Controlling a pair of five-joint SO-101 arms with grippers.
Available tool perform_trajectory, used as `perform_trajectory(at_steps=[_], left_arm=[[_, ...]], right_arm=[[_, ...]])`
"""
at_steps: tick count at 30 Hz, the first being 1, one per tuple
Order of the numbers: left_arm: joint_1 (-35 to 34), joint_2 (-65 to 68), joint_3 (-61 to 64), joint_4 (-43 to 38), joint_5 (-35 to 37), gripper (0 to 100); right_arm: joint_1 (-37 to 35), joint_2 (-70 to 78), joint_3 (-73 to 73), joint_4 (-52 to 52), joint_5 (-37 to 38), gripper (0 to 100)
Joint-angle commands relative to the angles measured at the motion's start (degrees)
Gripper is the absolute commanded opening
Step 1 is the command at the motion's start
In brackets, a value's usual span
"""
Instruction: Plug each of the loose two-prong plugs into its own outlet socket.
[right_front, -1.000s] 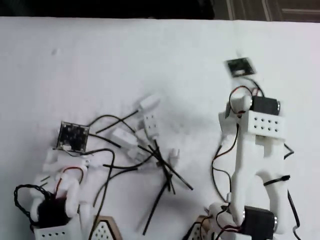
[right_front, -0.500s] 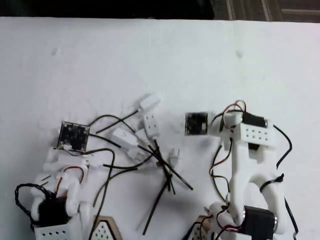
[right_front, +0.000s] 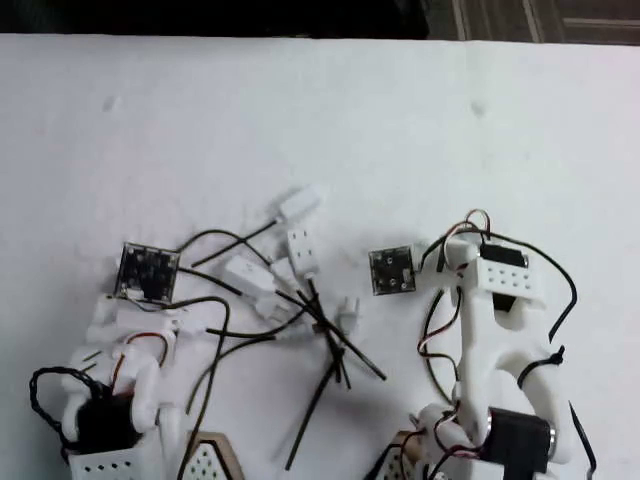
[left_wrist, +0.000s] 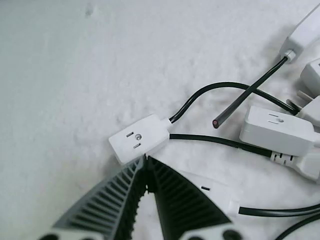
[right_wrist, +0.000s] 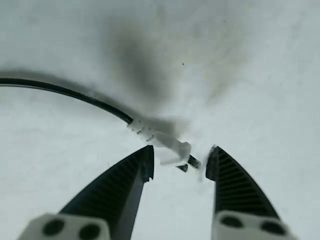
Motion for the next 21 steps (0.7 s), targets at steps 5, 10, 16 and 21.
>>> perform_trajectory(at_steps=[5,10,16,21], left_arm=[[0.04,0.13,0.97,-1.67,-0.70,3],[0.13,0.13,0.97,-1.67,-0.70,3],[0.13,0.13,0.97,-1.67,-0.70,3],[0.13,0.13,0.97,-1.67,-0.70,3]], right_arm=[[1.27,0.22,-3.16,1.89,0.79,17.0],[-0.22,-0.84,-6.07,11.30,0.79,24.1],[-0.75,4.53,-11.87,11.65,0.53,25.4],[-0.48,12.79,-16.97,11.91,0.53,25.5]])
